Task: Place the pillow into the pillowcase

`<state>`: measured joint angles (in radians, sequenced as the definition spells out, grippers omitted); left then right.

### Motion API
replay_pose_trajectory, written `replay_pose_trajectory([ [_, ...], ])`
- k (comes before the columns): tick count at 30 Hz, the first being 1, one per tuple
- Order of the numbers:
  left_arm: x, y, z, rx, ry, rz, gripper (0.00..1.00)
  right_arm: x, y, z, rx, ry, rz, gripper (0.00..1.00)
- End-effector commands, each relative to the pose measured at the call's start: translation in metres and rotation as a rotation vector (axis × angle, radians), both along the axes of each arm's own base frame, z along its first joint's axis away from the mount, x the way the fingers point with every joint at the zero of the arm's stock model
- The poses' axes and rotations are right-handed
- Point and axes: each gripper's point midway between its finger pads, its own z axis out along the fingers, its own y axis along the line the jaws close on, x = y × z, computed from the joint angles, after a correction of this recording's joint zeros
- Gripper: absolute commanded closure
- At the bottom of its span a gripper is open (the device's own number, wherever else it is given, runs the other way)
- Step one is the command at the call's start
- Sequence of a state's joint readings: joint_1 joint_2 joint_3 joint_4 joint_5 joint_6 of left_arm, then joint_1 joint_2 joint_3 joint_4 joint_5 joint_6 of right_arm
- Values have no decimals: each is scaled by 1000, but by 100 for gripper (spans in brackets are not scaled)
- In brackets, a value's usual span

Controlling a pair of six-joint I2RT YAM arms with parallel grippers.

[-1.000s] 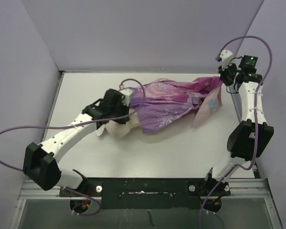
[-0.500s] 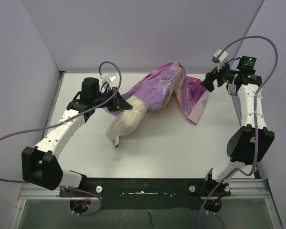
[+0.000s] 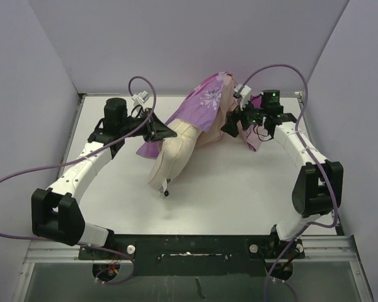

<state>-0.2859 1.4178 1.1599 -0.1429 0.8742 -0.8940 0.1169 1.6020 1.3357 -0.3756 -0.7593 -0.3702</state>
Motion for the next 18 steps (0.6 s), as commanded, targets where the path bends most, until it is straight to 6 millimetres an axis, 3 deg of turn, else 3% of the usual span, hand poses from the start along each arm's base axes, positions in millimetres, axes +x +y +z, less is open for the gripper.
replay_pose_trajectory([
  [1, -3, -4, 48, -101, -164, -68, 100, 71, 3, 24, 24, -106, -197, 8],
  [4, -3, -3, 49, -105, -170, -59, 100, 99, 7, 25, 32, -100, -274, 11],
  [7, 0, -2, 49, -104, -182, -42, 100, 109, 17, 36, 34, -127, -271, 21],
  [8, 1, -1, 48, -104, -187, -35, 100, 109, 19, 43, 32, -145, -263, 30],
  [10, 5, 1, 47, -101, -188, -17, 100, 105, 21, 59, 31, -174, -245, 60],
  [12, 10, 4, 47, -99, -190, 6, 100, 90, 28, 82, 40, -208, -151, 84],
  [13, 13, 7, 48, -100, -192, 22, 100, 76, 36, 99, 67, -230, -64, 91],
  [15, 20, 13, 49, -100, -192, 51, 100, 36, 58, 139, 149, -295, 156, 100],
  [18, 30, 17, 48, -98, -190, 80, 100, -16, 100, 186, 210, -390, 361, 100],
])
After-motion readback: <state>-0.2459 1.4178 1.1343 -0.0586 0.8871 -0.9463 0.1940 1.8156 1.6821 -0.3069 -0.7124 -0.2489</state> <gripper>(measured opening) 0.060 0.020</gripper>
